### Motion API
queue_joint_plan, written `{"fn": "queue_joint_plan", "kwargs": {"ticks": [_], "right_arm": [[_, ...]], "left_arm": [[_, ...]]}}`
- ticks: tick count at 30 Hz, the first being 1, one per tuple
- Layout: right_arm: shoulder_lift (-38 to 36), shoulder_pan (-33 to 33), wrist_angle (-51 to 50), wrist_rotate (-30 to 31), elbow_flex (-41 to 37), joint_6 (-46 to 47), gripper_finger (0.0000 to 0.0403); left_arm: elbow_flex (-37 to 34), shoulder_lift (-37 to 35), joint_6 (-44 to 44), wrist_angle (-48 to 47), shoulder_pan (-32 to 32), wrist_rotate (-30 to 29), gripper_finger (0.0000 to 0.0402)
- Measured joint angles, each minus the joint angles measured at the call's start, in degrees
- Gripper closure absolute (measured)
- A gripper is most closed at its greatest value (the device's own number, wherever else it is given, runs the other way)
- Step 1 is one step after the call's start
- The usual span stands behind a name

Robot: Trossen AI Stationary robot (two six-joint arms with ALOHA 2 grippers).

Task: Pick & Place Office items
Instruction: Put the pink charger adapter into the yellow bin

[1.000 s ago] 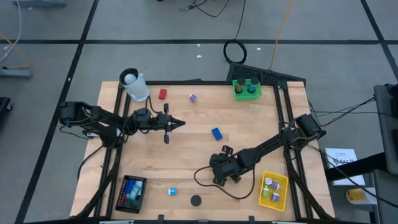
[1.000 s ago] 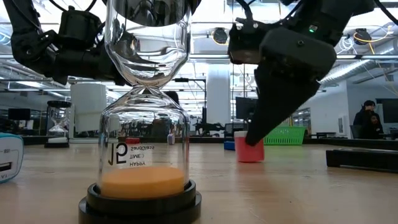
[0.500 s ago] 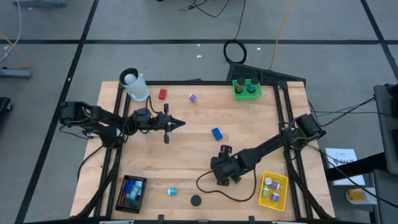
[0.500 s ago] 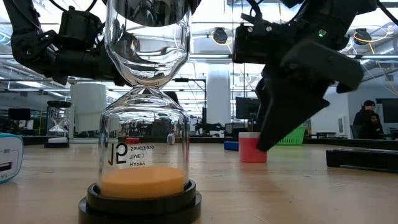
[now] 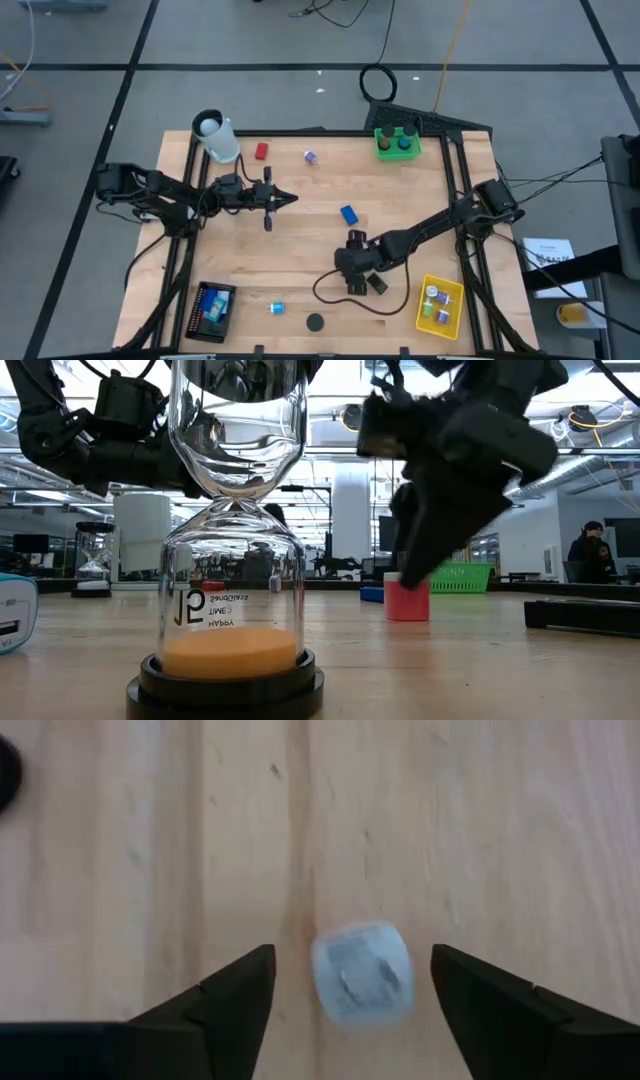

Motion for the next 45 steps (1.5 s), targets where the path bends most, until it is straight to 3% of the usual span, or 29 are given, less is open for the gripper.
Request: {"fn": "queue_joint_plan", "kwargs": {"ticks": [16, 20, 31, 35, 42, 45], "right_arm": [[-0.2, 0.0, 0.1, -2.3, 0.0, -1.3, 0.0255], [0.3, -0.1, 0.5, -2.0, 0.1, -1.3, 0.0254], [2.1, -0.1, 1.7, -0.6, 0.0, -2.2, 0.0185], [3.4, -0.1, 2.1, -0.8, 0.0, -2.3, 0.0202], [2.5, -0.1, 1.6, -0.9, 0.0, -2.5, 0.0273], [0.3, -0.1, 1.4, -0.9, 0.0, -2.5, 0.0276]], "left_arm": [[0.0, 0.0, 0.1, -0.1, 0.0, 0.0, 0.0376], [0.0, 0.0, 0.1, -0.1, 0.0, 0.0, 0.0376], [0.0, 0.0, -0.1, -0.1, 0.0, 0.0, 0.0376], [0.0, 0.0, -0.1, -0.5, 0.0, 0.0, 0.0376], [0.0, 0.0, -0.1, -0.5, 0.0, 0.0, 0.0376], [0.0, 0.0, -0.1, -0.6, 0.0, 0.0, 0.0376]]}}
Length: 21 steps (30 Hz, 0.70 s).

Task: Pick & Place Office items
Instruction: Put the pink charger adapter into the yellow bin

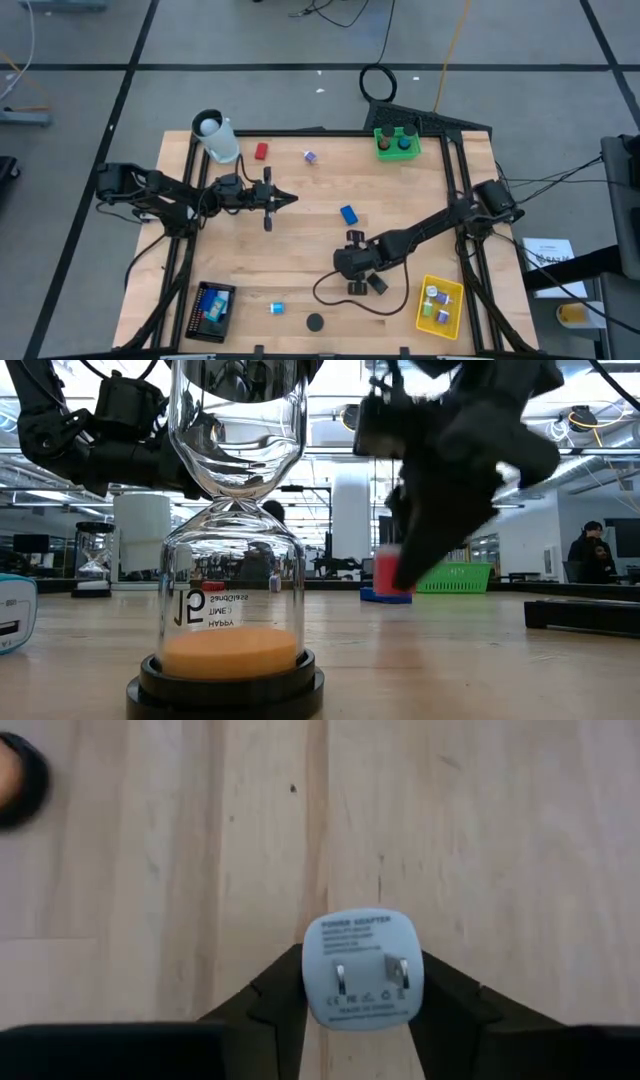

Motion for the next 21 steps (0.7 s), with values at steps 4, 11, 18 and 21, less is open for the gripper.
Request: {"fn": "queue_joint_plan", "kwargs": {"ticks": [4, 11, 18, 21], "right_arm": [[-4.0, 0.4, -2.7, 0.0, 0.0, 2.0, 0.0276], [-14.3, 4.9, -13.9, 0.0, 0.0, 11.9, 0.0268], [-22.5, 13.9, -26.6, 0.0, 0.0, 31.0, 0.0275], [-23.9, 18.7, -32.9, 0.0, 0.0, 40.3, 0.0275]], "left_arm": [[0.0, 0.0, 0.0, -0.4, 0.0, 0.0, 0.0376], [0.0, 0.0, 0.0, -0.3, 0.0, 0.0, 0.0376], [0.0, 0.0, 0.0, -0.5, 0.0, 0.0, 0.0376], [0.0, 0.0, 0.0, -0.6, 0.0, 0.0, 0.0376]]}}
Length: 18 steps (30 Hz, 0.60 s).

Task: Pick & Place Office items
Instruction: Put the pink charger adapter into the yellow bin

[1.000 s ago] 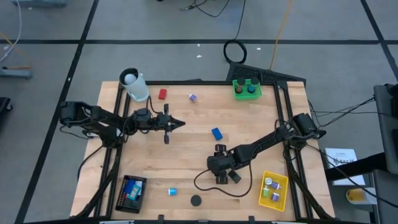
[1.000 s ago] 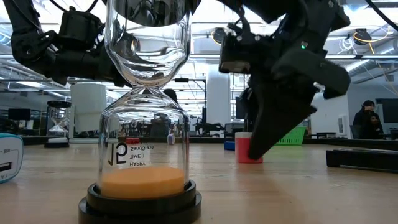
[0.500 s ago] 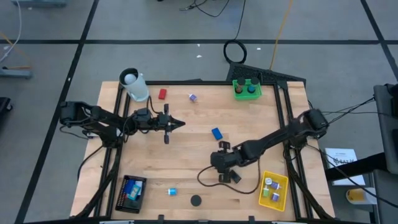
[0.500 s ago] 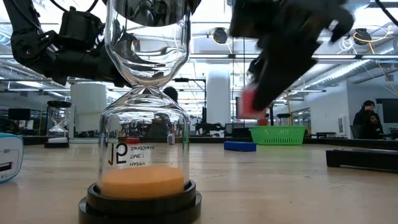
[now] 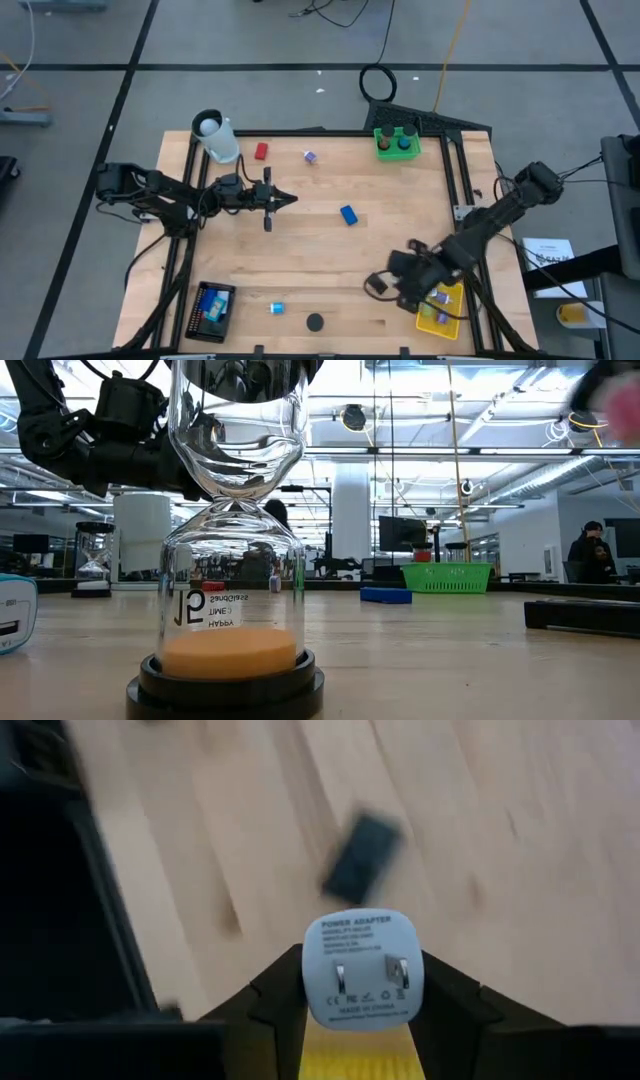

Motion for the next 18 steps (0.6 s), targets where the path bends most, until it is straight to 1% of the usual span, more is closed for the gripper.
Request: {"fn": "queue_joint_plan", "kwargs": {"ticks": [5, 10, 16, 18], "right_arm": [[0.1, 7.2, -5.6, -3.8, 0.0, 15.2, 0.0274], [1.7, 13.2, -4.9, -5.9, 0.0, 27.1, 0.0274], [5.0, 17.8, -3.8, -6.2, -0.3, 35.0, 0.0273], [6.0, 18.6, -3.2, -7.6, -1.5, 36.8, 0.0273]], "left_arm": [[0.0, 0.0, -0.1, -0.2, 0.0, 0.0, 0.0376], [0.0, 0.0, -0.2, -0.2, 0.0, 0.0, 0.0376], [0.0, 0.0, -0.2, -0.6, 0.0, 0.0, 0.0376], [0.0, 0.0, 0.0, -1.0, 0.0, 0.0, 0.0376]]}}
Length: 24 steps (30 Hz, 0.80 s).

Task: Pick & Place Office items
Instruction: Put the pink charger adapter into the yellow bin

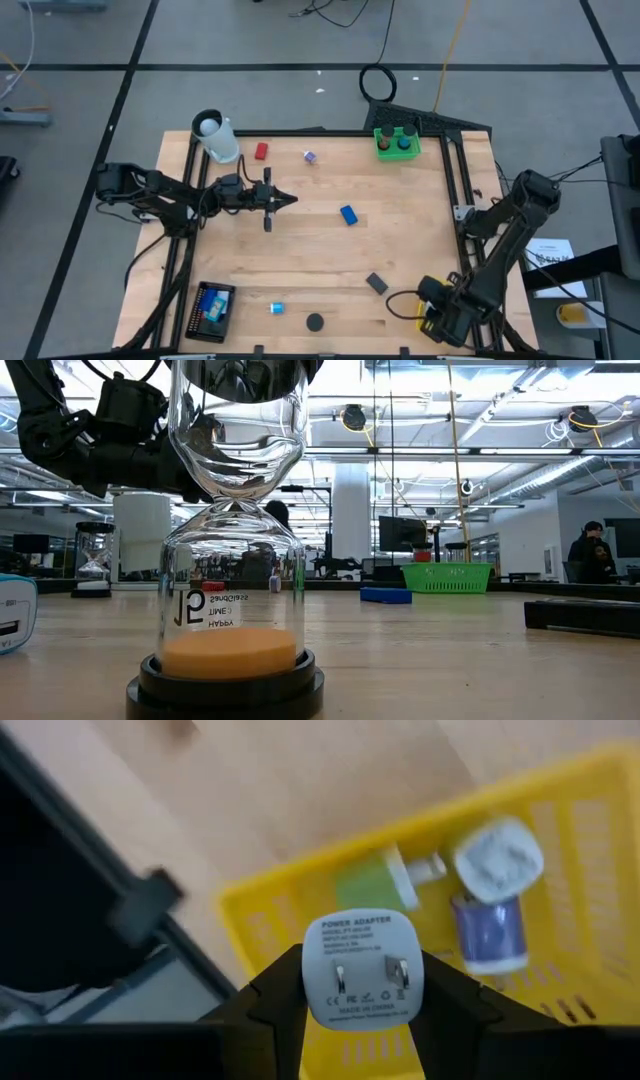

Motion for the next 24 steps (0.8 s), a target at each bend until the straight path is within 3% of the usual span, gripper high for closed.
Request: {"fn": "queue_joint_plan", "kwargs": {"ticks": [6, 14, 24], "right_arm": [[0.4, 1.6, 7.7, -5.7, -7.7, 4.9, 0.0273], [0.4, 2.2, 18.1, -5.5, -14.8, 5.2, 0.0269], [-1.9, 1.9, 18.5, -6.4, -15.3, 5.5, 0.0202]], "left_arm": [[0.0, 0.0, 0.0, -0.1, 0.0, 0.0, 0.0376], [0.0, 0.0, 0.0, 0.0, 0.0, 0.0, 0.0376], [0.0, 0.0, 0.1, 0.0, 0.0, 0.0, 0.0376]]}}
